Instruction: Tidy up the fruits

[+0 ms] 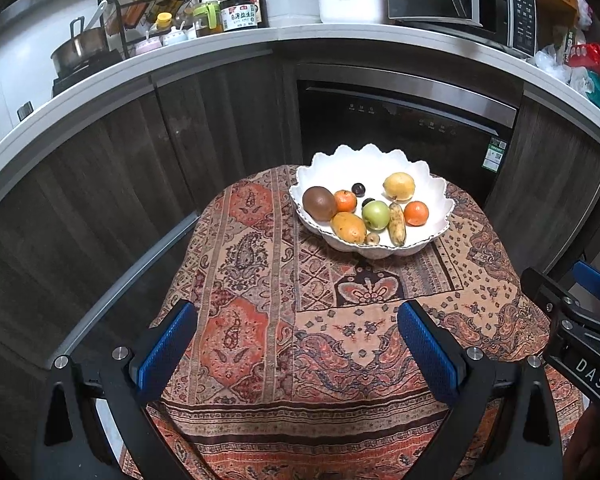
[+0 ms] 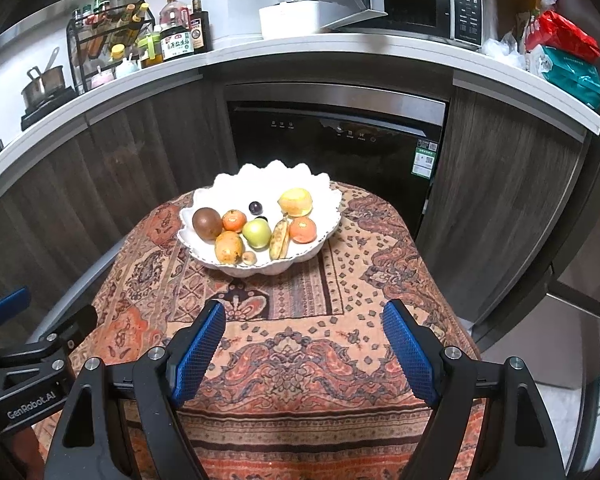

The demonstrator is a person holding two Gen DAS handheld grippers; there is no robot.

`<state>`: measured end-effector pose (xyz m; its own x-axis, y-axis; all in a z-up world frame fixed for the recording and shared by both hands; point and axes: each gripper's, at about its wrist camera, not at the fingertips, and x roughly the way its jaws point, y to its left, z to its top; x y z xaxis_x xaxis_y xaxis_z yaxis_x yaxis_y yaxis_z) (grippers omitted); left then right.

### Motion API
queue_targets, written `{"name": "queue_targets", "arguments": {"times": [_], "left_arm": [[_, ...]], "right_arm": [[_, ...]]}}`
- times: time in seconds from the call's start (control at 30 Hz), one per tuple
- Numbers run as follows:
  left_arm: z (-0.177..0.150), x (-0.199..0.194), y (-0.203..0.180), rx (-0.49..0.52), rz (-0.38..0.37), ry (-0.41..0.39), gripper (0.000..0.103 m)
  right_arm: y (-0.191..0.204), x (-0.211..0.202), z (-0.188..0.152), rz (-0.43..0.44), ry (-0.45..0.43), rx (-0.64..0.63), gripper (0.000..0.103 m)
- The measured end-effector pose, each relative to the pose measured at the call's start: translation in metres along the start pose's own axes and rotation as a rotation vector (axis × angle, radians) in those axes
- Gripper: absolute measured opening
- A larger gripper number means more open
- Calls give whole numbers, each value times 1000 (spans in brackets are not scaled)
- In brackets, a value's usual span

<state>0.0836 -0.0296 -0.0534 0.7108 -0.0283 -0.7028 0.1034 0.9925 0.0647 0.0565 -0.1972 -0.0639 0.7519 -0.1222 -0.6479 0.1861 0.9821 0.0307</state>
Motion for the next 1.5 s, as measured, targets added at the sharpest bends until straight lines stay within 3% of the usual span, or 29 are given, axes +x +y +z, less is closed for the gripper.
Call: {"name": "queue_targets", "arguments": {"times": [1.5], "left_arm": [[6,-8,1,3,-10,-17,102]], "right_arm": [[1,-10,4,1,-24,-1,81]]}}
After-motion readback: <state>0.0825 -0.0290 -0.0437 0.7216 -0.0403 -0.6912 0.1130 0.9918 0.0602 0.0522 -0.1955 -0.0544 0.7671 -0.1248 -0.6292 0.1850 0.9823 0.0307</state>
